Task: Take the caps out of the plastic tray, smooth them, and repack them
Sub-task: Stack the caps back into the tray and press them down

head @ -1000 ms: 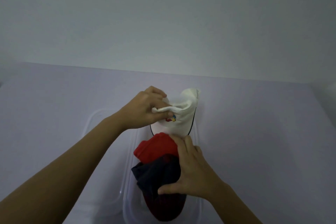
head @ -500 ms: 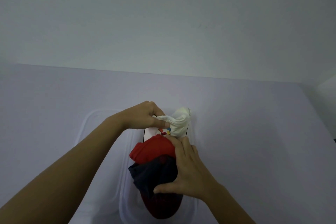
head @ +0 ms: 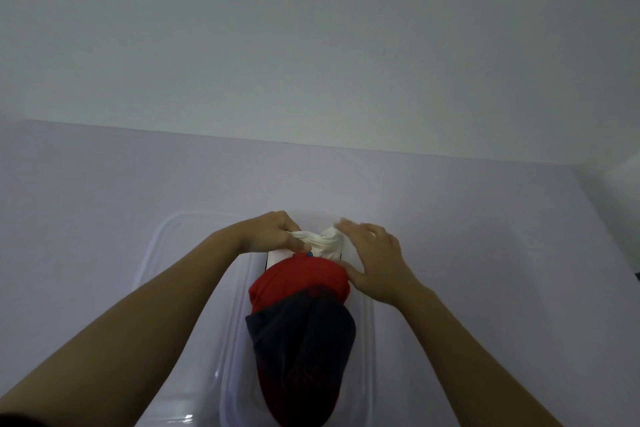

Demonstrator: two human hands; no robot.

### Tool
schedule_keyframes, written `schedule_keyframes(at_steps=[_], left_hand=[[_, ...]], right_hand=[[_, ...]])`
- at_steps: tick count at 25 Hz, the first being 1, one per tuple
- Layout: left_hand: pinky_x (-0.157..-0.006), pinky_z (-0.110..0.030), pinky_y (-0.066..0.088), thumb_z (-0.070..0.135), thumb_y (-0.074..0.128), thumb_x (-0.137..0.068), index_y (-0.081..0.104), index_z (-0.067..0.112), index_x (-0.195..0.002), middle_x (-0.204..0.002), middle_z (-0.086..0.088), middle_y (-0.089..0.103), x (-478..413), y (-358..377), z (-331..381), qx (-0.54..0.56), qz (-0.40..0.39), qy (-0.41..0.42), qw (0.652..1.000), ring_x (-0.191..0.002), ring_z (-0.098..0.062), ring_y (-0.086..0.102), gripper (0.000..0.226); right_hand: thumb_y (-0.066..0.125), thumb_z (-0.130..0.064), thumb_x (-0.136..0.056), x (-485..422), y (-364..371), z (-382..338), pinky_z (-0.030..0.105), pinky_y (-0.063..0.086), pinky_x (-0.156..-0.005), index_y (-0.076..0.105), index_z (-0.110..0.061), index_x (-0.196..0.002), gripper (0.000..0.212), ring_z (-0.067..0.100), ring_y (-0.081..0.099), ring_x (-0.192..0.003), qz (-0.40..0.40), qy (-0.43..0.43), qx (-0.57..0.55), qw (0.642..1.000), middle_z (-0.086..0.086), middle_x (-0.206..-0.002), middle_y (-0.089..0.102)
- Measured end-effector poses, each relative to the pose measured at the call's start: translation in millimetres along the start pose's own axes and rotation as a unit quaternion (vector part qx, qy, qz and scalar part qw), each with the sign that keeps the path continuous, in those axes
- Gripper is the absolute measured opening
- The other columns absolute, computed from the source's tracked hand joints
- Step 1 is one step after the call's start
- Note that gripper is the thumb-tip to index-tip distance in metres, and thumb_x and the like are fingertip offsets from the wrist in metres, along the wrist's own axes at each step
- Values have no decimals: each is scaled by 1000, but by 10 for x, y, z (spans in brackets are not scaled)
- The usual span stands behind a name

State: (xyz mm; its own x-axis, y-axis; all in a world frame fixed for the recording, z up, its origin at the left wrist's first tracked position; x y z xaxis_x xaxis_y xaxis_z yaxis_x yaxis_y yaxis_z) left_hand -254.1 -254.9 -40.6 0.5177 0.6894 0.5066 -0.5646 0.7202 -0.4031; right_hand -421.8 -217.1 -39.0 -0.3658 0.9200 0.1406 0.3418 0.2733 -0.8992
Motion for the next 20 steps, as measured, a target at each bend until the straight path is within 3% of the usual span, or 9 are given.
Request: schedule_keyframes(at_steps=[2, 4, 6, 11, 14, 16, 18, 20], left_hand=[[-63, -18, 41, 37, 65, -83, 73, 33, -65, -64, 13, 68, -27, 24, -53, -17, 12, -7, 1000, -60, 5, 56, 20], [-78, -28, 47, 42, 63, -84, 72, 24, -95, -92, 4, 69, -46, -19, -150, -61, 44, -12, 997, -85, -9, 60, 23], [-86, -30, 45, 32, 58, -87, 66, 22, -109, -106, 5, 63, -52, -112, -228, -115, 62, -16, 991, -97, -14, 56, 26], [-72, -29, 45, 17, 46, -89, 66, 9, -104, -100, -7, 68, -115, -212, -336, -233, 102, -36, 966, -83, -19, 56, 26], [-76, -33, 49, 19, 44, -94, 64, 6, -105, -101, -12, 67, -214, -177, -363, -281, 119, -58, 950, -88, -25, 60, 26], [-80, -36, 51, 21, 44, -95, 63, 4, -107, -104, -14, 67, -229, -191, -373, -300, 133, -77, 941, -91, -27, 61, 28], [-86, -37, 50, 22, 48, -94, 59, 5, -116, -115, -14, 64, -148, -253, -331, -283, 172, -70, 941, -99, -28, 61, 29], [-88, -33, 50, 23, 54, -92, 58, 9, -119, -116, -8, 63, 65, -320, -192, -212, 231, -27, 949, -99, -20, 61, 31]], right_hand=[[39, -48, -93, -156, 45, 43, 39, 27, -96, 44, -28, -130, 43, 22, 40, -122, -64, 18, 90, 994, -4, -128, 56], [33, -48, -96, -288, -33, 27, 37, 29, -84, 54, -23, -112, 37, 22, 47, -109, -48, 25, 164, 985, -3, -110, 64], [31, -47, -96, -369, -45, 36, 37, 30, -82, 59, -20, -106, 40, 22, 48, -107, -46, 18, 204, 978, -2, -109, 64], [31, -43, -95, -492, 64, 30, 37, 28, -80, 65, -13, -101, 45, 23, 46, -103, -68, 14, 283, 957, 2, -107, 59], [36, -43, -94, -550, 60, -1, 35, 25, -77, 67, -13, -96, 43, 22, 46, -100, -54, -8, 310, 949, 1, -102, 59], [42, -45, -92, -551, 63, 43, 35, 31, -81, 68, -16, -101, 40, 20, 47, -101, -53, -23, 246, 968, 0, -105, 59], [52, -45, -89, -491, 1, 137, 36, 40, -88, 63, -21, -113, 35, 16, 48, -100, -38, 0, 42, 998, -4, -109, 58], [52, -50, -86, -351, -130, 199, 38, 43, -90, 61, -30, -112, 34, 9, 50, -95, 11, 2, -135, 991, -15, -104, 59]])
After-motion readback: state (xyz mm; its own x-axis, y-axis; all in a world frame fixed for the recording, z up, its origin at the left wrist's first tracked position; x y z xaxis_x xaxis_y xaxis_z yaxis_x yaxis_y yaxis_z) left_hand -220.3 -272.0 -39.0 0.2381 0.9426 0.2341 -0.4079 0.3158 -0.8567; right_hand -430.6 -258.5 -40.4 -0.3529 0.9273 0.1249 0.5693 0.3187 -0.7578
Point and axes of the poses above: each hand's wrist, its own x-axis away from the middle knuckle, its own y-axis out of the palm, z = x × y, the point moved 7 cm from there along -x, towards the middle knuckle
